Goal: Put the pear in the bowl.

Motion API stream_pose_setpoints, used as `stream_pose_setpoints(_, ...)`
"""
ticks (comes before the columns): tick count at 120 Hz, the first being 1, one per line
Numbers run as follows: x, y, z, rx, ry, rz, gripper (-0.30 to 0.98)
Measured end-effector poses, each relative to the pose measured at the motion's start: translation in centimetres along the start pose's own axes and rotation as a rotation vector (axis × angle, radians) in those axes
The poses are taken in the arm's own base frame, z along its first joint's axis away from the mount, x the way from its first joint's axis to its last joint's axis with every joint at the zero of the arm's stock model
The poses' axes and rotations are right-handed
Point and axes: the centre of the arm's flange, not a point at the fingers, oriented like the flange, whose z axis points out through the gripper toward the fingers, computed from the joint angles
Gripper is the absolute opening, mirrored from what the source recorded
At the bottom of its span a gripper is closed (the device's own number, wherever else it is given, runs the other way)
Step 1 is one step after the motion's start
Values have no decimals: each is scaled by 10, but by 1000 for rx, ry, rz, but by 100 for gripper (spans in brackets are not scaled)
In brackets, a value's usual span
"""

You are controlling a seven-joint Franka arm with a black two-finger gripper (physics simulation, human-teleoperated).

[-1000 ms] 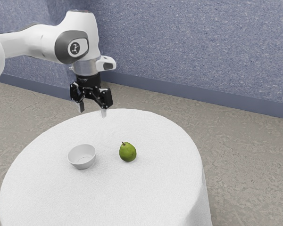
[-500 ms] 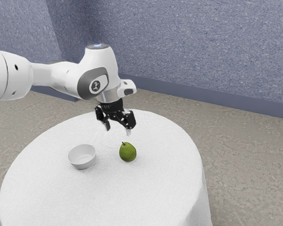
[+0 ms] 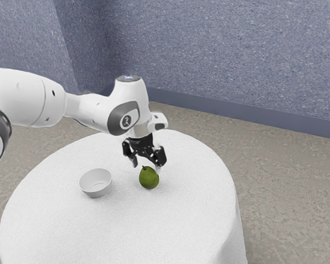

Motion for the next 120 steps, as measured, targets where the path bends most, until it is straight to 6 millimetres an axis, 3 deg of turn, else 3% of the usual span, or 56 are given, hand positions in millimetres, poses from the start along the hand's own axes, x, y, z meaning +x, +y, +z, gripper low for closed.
stream_pose_setpoints(47, 13, -8, 31, -5, -27, -11, 69)
stream_pose_setpoints(120, 24, -8, 53, -22, -44, -20, 69)
